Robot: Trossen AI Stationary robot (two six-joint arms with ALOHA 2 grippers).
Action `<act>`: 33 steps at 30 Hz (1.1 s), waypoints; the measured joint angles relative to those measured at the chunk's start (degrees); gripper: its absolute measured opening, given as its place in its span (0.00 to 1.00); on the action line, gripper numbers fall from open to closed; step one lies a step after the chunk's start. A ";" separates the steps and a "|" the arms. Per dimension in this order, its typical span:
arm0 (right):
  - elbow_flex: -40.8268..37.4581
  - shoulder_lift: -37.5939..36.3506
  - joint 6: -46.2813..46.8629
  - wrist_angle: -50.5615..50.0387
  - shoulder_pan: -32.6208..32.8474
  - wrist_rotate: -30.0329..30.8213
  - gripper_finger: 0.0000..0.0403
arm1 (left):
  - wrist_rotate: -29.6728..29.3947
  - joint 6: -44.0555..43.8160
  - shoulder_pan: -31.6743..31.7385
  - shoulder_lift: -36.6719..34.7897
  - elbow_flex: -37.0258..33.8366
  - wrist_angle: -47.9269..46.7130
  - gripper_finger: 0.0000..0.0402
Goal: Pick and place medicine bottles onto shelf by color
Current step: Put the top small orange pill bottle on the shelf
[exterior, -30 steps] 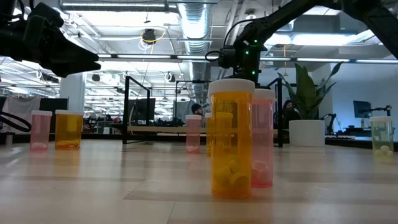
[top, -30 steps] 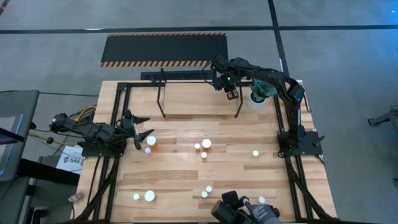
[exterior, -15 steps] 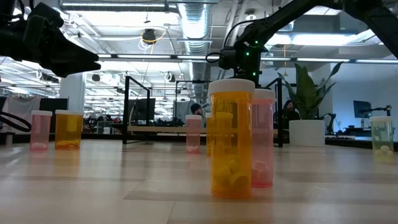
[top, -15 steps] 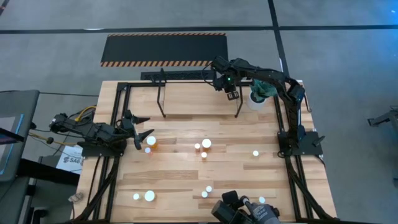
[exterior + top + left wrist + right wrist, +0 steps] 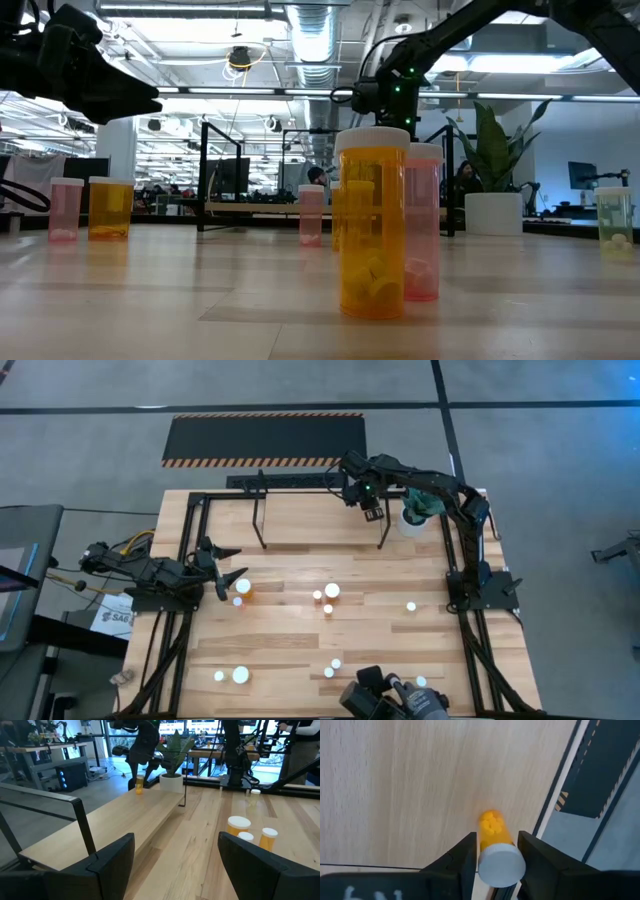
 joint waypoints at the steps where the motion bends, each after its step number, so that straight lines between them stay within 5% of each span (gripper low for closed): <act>1: 0.00 0.00 0.04 0.29 0.00 0.00 0.42 | 0.01 0.00 -0.02 0.00 0.02 0.00 0.68; 33: 2.60 -0.37 2.54 1.67 0.02 -0.79 0.50 | -0.01 0.02 0.00 0.01 0.00 0.00 0.68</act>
